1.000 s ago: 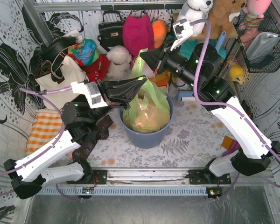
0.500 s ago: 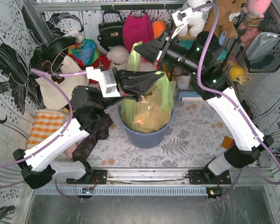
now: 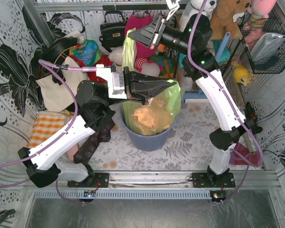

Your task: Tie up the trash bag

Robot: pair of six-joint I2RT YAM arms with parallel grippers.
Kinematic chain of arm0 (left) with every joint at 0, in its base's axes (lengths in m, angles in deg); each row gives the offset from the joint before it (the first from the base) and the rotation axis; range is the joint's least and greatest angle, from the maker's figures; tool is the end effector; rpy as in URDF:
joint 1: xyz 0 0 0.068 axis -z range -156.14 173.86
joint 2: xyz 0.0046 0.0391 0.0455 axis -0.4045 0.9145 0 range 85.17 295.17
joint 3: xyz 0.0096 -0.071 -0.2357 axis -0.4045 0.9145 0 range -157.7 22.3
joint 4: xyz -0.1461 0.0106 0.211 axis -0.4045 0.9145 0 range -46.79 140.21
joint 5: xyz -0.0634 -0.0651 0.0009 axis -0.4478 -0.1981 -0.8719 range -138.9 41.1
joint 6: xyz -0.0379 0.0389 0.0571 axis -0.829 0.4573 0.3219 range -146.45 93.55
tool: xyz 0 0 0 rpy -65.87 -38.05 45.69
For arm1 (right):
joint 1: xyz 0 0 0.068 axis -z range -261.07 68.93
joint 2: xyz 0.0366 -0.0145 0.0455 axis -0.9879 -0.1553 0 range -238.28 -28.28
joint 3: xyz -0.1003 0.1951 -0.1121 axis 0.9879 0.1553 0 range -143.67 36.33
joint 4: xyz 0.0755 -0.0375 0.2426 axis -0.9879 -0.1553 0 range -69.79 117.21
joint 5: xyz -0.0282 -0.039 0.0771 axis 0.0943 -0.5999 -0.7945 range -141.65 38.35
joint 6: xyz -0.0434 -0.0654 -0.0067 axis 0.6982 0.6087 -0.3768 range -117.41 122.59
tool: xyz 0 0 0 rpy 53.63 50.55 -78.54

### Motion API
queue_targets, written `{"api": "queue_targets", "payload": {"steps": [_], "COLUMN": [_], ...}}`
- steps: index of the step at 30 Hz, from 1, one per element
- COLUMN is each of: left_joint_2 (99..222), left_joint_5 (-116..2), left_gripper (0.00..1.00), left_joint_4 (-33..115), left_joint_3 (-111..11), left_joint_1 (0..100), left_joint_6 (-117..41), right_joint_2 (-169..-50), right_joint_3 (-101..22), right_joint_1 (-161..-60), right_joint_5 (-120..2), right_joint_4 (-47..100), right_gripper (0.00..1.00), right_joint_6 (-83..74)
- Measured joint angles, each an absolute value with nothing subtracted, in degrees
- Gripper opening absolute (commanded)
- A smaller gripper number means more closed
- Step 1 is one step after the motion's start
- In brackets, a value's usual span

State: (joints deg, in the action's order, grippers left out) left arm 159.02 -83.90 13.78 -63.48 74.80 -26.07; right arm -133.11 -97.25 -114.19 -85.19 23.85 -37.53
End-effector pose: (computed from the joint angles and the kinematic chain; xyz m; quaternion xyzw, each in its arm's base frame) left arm 0.1424 -0.2371 0.5345 0.4171 0.2354 -0.4831 0.7329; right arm 0.2978 0.2388 0.5661 -0.2122 0.5257 0.6065 0.5575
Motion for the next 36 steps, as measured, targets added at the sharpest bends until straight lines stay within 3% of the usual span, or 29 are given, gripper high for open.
{"api": "queue_targets", "payload": {"steps": [6,15,26,36], "left_joint_2": [159.6,159.8,152.2,148.9], "left_joint_5": [-86.5,-87.2,-70.8,-57.9], "left_gripper": [0.0,0.0,0.0,0.0], "left_joint_4": [13.7,11.8,9.9,6.6], "left_joint_3": [-64.3,-62.5,-46.8,-42.6], "left_joint_1": [74.8,74.8,74.4,73.9], "left_joint_6": [-26.8,-28.3,-27.5,-25.8], "right_joint_2": [-135.9,-135.1,-124.5,-112.5], "right_joint_3": [-99.2,-90.9,-70.1,-63.0], "right_joint_1": [-114.2,-114.2,-114.2,-114.2], "right_joint_5": [-90.5,-95.6,-95.4,-86.8], "right_joint_4": [26.2,34.3,35.7,30.7], "right_gripper": [0.0,0.0,0.0,0.0], "right_joint_6": [-40.7,-45.2,-45.1,-39.5]}}
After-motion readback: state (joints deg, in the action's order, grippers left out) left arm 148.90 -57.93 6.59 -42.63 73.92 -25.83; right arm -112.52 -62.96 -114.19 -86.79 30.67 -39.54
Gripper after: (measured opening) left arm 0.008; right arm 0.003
